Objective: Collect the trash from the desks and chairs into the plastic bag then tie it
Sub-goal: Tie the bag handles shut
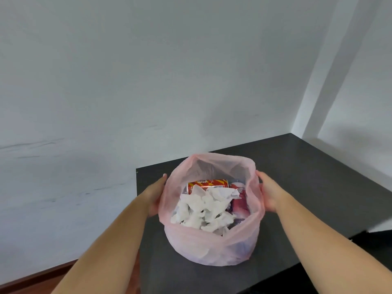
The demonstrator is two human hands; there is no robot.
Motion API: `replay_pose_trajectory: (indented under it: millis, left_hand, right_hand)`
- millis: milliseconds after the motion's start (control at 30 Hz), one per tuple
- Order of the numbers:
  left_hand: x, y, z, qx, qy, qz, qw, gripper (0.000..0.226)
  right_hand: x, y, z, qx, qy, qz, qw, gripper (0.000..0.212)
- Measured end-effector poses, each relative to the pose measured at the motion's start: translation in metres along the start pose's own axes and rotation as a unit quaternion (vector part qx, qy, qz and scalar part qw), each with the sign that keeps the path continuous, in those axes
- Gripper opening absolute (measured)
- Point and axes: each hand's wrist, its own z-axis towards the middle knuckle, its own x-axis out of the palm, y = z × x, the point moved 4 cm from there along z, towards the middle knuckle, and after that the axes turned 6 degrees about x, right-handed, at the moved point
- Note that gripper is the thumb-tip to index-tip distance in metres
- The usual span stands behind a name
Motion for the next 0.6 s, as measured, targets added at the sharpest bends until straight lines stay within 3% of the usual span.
replay_pose_trajectory:
  millis: [67, 200, 267, 333, 467, 533, 600]
  left_hand:
    - [0.012, -0.020, -0.004, 0.025, 0.011, 0.049, 0.998, 0.048]
    - [0.032, -0.073, -0.021, 0.153, -0.036, 0.106, 0.982, 0.007]
    - [0.034, -0.099, -0.030, 0.219, -0.078, 0.161, 0.959, 0.015]
    - [0.031, -0.123, -0.043, 0.278, -0.154, 0.250, 0.915, 0.022]
    - [0.018, -0.154, -0.075, 0.334, -0.372, 0.439, 0.746, 0.019]
    - [0.013, -0.153, -0.081, 0.333, -0.395, 0.455, 0.725, 0.021]
    - [0.007, -0.148, -0.081, 0.319, -0.398, 0.447, 0.735, 0.021]
  right_hand:
    - [0.005, 0.015, 0.000, -0.008, -0.001, -0.008, 1.000, 0.045]
    - [-0.001, 0.062, -0.017, -0.079, -0.081, -0.098, 0.989, 0.023]
    - [-0.004, 0.086, -0.028, -0.146, -0.122, -0.137, 0.972, 0.004]
    - [-0.014, 0.103, -0.038, -0.200, -0.172, -0.207, 0.942, 0.011]
    - [-0.047, 0.124, -0.059, -0.309, -0.352, -0.303, 0.830, 0.016]
    - [-0.060, 0.124, -0.065, -0.321, -0.399, -0.311, 0.801, 0.018]
    - [-0.072, 0.121, -0.065, -0.310, -0.417, -0.310, 0.796, 0.021]
